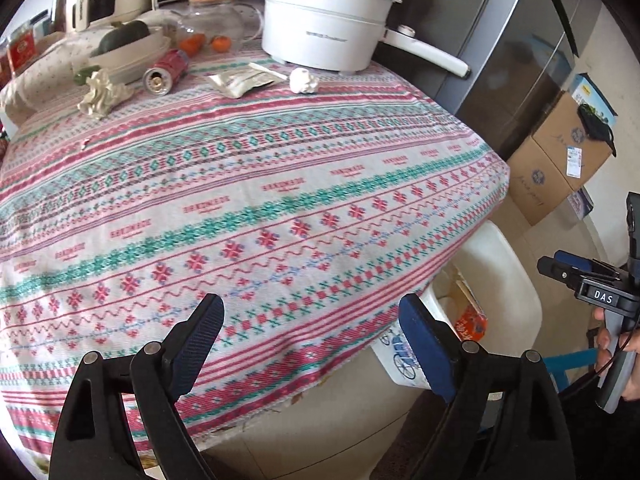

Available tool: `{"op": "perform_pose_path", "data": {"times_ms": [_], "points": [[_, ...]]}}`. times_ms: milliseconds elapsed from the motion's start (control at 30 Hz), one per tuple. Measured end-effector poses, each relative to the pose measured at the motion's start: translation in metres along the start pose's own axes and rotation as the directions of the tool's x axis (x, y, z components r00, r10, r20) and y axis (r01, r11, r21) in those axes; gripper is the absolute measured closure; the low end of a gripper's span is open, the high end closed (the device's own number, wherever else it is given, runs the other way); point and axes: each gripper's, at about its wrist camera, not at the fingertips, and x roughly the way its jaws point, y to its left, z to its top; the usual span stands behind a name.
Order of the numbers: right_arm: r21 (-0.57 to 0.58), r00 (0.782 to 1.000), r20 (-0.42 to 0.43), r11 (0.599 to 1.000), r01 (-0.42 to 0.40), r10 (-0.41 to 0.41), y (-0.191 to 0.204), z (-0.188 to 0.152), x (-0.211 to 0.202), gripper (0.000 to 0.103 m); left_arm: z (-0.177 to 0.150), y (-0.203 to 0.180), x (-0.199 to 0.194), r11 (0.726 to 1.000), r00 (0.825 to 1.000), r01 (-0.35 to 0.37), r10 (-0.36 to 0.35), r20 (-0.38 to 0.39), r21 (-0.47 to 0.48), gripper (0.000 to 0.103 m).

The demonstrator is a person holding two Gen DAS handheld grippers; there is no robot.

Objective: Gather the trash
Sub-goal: 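Move both empty grippers back over the table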

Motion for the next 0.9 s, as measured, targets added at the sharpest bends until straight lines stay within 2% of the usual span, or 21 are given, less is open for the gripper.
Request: {"op": "perform_pose_path", "data": {"times_ms": [133,333,567,767,833,900], "points": [[-0.054,1.000,-0.004,0.998,-0.019,0.018,0.030,0.008,0.003,0.029,0.011,0.022,-0.002,0.999,0.999,-0.041,0.041,-0.008,-0.005,0.012],[-0.139,0.999,-0.017,0.989,-0.050,0.048,0.074,0.033,0.012,0.028,0.047,0.054,0.002,0.997,0.997,-0.081,0.081,0.002,-0.020,0.012],[-0.209,0.994,0.022,0.973,-0.096,0.103,0.123,0.082,0.028,0.025,0.104,0.083,0.028,0.995,0.993,-0.096,0.095,0.075,0.003,0.012],[-0.252,0.986,0.075,0.960,-0.123,0.146,0.159,0.119,0.057,0.025,0.149,0.100,0.071,1.000,0.993,-0.009,0.012,0.122,-0.024,0.013],[-0.257,0.985,0.078,0.958,-0.129,0.153,0.167,0.127,0.069,0.024,0.162,0.106,0.085,0.998,0.990,0.023,-0.015,0.142,-0.054,0.016],[-0.265,0.985,0.069,0.955,-0.133,0.156,0.172,0.133,0.081,0.024,0.174,0.112,0.101,0.993,0.989,0.066,-0.052,0.141,-0.098,0.028]]}}
